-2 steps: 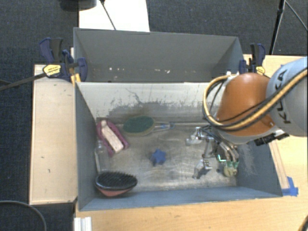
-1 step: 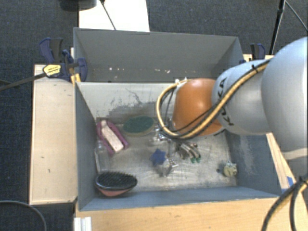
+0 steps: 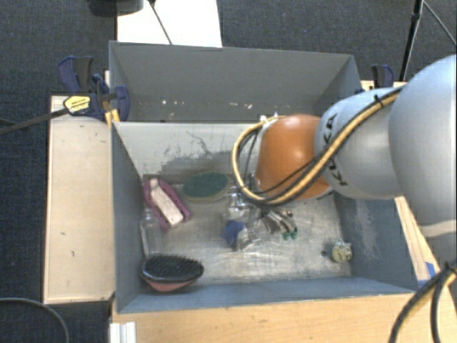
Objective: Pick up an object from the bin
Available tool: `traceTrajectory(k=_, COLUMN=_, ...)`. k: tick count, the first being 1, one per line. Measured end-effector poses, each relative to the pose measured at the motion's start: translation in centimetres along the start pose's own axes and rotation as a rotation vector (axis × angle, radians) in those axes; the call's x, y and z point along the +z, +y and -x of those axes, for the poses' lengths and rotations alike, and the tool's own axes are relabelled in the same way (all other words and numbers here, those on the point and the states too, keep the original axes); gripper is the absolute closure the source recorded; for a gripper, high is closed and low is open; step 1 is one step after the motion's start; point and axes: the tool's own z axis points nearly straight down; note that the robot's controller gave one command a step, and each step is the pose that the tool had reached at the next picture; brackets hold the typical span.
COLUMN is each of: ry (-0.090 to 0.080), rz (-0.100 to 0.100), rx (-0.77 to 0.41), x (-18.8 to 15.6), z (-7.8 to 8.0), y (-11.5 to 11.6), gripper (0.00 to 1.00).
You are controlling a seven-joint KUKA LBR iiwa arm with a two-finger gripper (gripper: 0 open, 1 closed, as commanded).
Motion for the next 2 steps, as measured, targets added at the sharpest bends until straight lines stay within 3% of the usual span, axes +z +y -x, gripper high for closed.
traceTrajectory(k=1, ry=0.004, rz=-0.001, rx=-0.062, x=-12.2, z=-0.6, y=-0.2, gripper=1.00)
traceTrajectory(k=2, ry=0.004, rz=-0.004, rx=-0.079, x=-20.4, z=-2.7, y=-4.6, gripper=1.00)
